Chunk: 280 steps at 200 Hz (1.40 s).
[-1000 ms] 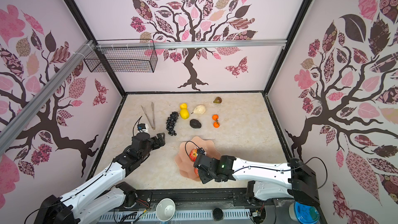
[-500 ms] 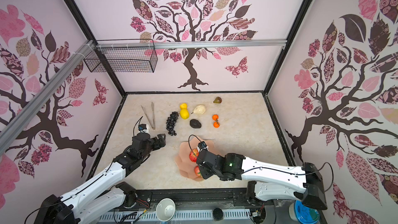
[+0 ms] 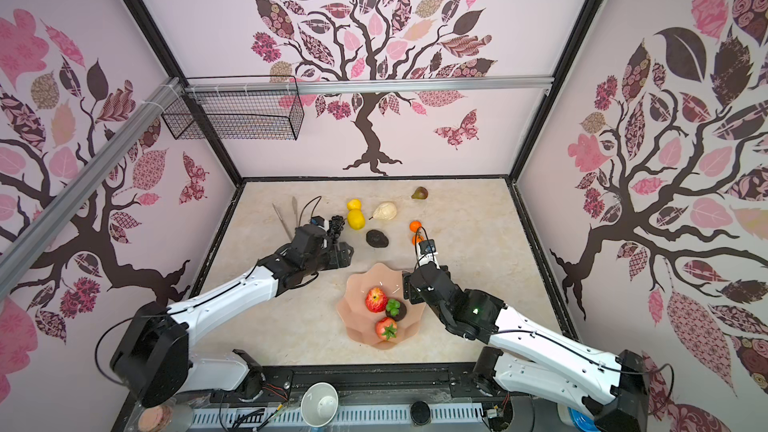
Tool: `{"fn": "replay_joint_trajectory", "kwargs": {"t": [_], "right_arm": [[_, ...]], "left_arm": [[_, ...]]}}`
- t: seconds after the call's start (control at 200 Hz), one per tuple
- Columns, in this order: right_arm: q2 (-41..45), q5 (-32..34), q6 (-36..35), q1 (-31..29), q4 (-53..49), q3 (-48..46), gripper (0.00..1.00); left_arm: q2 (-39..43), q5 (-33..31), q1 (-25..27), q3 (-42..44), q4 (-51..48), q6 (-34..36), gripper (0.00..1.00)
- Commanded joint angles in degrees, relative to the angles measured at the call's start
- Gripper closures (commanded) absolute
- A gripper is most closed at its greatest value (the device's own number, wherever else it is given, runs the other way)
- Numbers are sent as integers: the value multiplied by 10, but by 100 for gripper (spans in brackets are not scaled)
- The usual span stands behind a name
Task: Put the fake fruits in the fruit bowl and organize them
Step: 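Reach the left gripper to the dark avocado and grasp it while the right withdraws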
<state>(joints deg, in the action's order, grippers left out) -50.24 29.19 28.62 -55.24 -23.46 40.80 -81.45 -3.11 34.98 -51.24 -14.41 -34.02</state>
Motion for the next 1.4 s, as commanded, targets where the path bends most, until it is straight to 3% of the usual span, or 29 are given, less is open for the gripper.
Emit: {"fn": "replay_joint_trajectory", "kwargs": {"t": [0.0,0.17,0.345,0.755,0.9,1.08,1.396], "right_arm": [[13,19,33,1,62,-7,19],[61,1,77,1,95,-58,6],[120,-22,82,1,100,-92,3],[181,-26,104,1,75,-139,1],[193,-25,96,1,69,-136,1],[213,-16,82,1,42,-136,1],[225,-6,79,1,25,-143,1]], "left_arm": [[-66,11,14,-79,-53,19,7],[-151,26,18,-142,-39,-3,6],[-220,36,19,-195,-5,-43,4],[-344,-39,16,-312,-13,-114,3],[-386,-70,12,-370,-70,-132,5],[-421,-63,9,-408,-80,-141,7],[-458,-39,9,-437,-88,-135,20]]}}
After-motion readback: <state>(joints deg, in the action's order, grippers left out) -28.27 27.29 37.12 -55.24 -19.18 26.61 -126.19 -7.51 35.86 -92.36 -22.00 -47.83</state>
